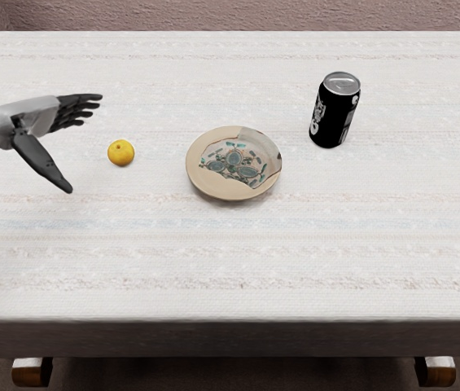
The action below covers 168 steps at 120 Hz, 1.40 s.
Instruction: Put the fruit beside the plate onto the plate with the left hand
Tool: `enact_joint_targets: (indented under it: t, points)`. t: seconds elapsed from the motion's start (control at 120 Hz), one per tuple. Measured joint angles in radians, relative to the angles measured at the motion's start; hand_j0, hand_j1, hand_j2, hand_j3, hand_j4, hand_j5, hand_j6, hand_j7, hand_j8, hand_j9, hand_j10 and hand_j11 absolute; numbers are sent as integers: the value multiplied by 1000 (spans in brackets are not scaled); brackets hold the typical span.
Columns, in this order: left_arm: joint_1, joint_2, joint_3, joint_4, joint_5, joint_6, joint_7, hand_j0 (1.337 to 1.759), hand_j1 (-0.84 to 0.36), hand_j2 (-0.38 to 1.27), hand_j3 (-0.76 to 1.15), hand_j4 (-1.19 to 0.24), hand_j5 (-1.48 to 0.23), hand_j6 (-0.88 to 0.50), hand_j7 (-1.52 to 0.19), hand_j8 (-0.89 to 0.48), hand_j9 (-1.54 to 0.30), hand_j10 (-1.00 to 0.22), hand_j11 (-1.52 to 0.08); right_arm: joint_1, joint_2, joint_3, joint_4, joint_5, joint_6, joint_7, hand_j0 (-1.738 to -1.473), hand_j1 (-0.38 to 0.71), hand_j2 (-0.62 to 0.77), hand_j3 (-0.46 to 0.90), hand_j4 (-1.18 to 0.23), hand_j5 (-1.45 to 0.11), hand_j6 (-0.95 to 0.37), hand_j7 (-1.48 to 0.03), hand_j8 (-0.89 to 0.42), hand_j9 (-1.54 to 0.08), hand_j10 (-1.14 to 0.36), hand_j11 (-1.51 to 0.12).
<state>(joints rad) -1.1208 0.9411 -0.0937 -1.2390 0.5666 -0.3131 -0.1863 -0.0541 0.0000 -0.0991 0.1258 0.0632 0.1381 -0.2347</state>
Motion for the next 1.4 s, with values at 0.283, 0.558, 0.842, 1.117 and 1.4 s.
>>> enact_joint_targets:
  t: [0.283, 0.558, 0.842, 1.117, 1.4]
  points:
    - [-77, -253, 3, -5, 261, 196, 375, 1658, 329, 6, 0, -22, -25, -23, -24, -22, -24, -21, -24, 5, 0, 0, -1, 4, 0, 0, -1658, -349, 0, 0, 0, 0, 0, 0, 0, 0, 0, 0]
    - [-135, -398, 37, 3, 541, 402, 750, 1658, 328, 6, 0, -23, -25, -24, -25, -24, -25, -22, -25, 7, 0, 0, -2, 2, 0, 0, -1658, -349, 0, 0, 0, 0, 0, 0, 0, 0, 0, 0]
    - [-159, -456, 93, 27, 582, 270, 794, 1658, 295, 12, 0, -51, -61, -52, -61, -51, -61, -50, -61, 7, 0, 0, -3, 1, 0, 0, -1658, -349, 0, 0, 0, 0, 0, 0, 0, 0, 0, 0]
    - [-167, -542, 98, 140, 585, 249, 797, 1658, 101, 44, 0, -212, -271, -213, -271, -213, -271, -211, -270, 7, 0, 0, -3, 1, 0, 0, -1658, -349, 0, 0, 0, 0, 0, 0, 0, 0, 0, 0]
    - [-143, -647, 108, 305, 586, 333, 774, 1658, 12, 59, 0, -286, -368, -287, -368, -287, -368, -286, -368, 7, 0, 0, -3, 1, 0, 0, -1658, -349, 0, 0, 0, 0, 0, 0, 0, 0, 0, 0]
